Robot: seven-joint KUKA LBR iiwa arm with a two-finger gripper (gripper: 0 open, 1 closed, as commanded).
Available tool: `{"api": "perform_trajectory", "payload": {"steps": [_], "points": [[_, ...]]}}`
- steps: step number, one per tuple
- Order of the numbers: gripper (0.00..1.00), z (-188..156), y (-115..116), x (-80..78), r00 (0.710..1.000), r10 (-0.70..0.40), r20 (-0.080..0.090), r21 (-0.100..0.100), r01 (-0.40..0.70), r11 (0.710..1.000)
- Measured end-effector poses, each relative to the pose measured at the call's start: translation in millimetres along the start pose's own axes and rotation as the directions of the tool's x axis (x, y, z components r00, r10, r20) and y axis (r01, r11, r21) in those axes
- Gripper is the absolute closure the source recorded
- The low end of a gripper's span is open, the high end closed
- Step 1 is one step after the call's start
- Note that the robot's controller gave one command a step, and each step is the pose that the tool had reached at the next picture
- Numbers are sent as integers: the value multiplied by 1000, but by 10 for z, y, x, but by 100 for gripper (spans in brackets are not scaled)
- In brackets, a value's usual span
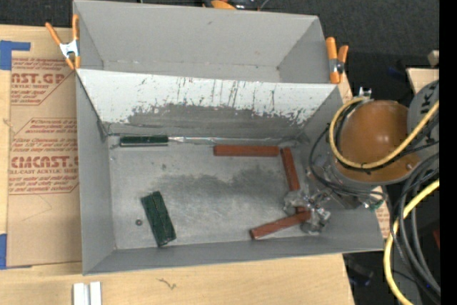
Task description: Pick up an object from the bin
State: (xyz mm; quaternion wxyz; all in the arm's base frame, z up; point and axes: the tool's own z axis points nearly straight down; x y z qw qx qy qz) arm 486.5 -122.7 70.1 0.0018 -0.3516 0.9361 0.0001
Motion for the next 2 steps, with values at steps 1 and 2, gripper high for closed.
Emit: {"api": "perform_trajectory", "payload": {"steps": [1,2], "points": [[100,-1184,173,-493,1000,-7,5,5,7,1000],[100,-2013,336,-524,1000,4,4,5,-4,1000]]}}
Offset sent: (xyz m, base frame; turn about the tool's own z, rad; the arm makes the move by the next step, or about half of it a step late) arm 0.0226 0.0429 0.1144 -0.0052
